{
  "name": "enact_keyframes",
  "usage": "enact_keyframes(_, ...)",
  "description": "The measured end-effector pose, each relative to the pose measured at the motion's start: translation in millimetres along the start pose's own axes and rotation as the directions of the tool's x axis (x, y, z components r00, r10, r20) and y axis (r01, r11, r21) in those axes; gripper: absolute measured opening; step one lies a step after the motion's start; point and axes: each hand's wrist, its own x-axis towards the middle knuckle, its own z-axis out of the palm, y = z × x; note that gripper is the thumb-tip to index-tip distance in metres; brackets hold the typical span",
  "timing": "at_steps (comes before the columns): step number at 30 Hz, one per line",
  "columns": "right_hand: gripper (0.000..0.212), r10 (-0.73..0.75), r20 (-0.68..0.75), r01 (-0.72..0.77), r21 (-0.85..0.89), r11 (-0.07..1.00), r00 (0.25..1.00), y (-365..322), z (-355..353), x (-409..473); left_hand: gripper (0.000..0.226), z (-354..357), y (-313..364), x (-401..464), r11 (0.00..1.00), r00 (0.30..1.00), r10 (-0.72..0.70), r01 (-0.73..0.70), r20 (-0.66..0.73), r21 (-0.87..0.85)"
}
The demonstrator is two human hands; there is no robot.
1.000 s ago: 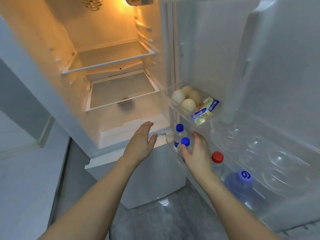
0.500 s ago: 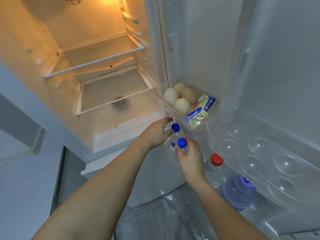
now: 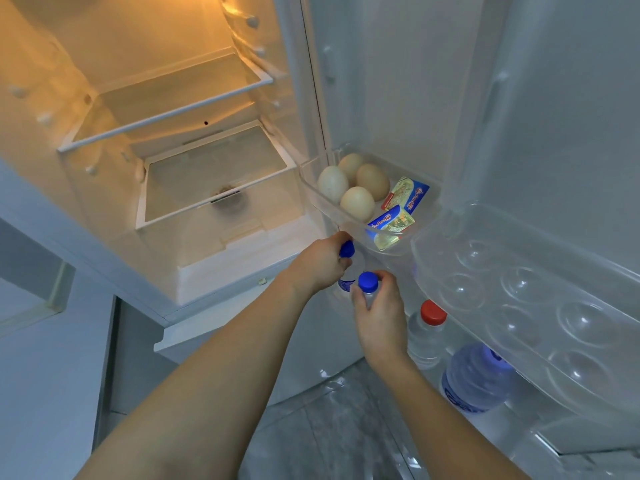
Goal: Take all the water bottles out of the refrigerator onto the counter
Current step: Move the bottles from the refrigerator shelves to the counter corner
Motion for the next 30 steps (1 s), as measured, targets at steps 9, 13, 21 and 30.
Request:
enact_keyframes(9, 0.036, 0.010, -0.133, 0.010, 0.147, 0.989, 0.991, 4.6, 7.7, -1.6, 0.028, 15.2, -17.1, -23.4, 0.984, 0.975, 0.038, -0.075, -0.221, -0.160)
enact_keyframes(13, 0.030, -0.087, -0.213, 0.133, 0.210, 0.969, 0.973, -17.3, 3.9, -3.5, 0.024, 9.4, -22.4, -50.6, 0.915, 0.895, -0.042, -0.144, -0.444, -0.376)
enact_keyframes(21, 0.020, -0.274, -0.219, 0.328, 0.268, 0.906, 0.936, -61.0, 9.4, -19.2, 0.022, -23.6, -38.6, -116.5, 0.814, 0.743, -0.197, -0.240, -0.640, -0.529)
enact_keyframes(30, 0.036, -0.316, 0.040, 0.281, 0.362, 0.889, 0.948, -105.5, 56.2, -75.6, 0.022, -45.3, -117.4, -214.6, 0.822, 0.615, -0.410, -0.071, -0.674, -0.566)
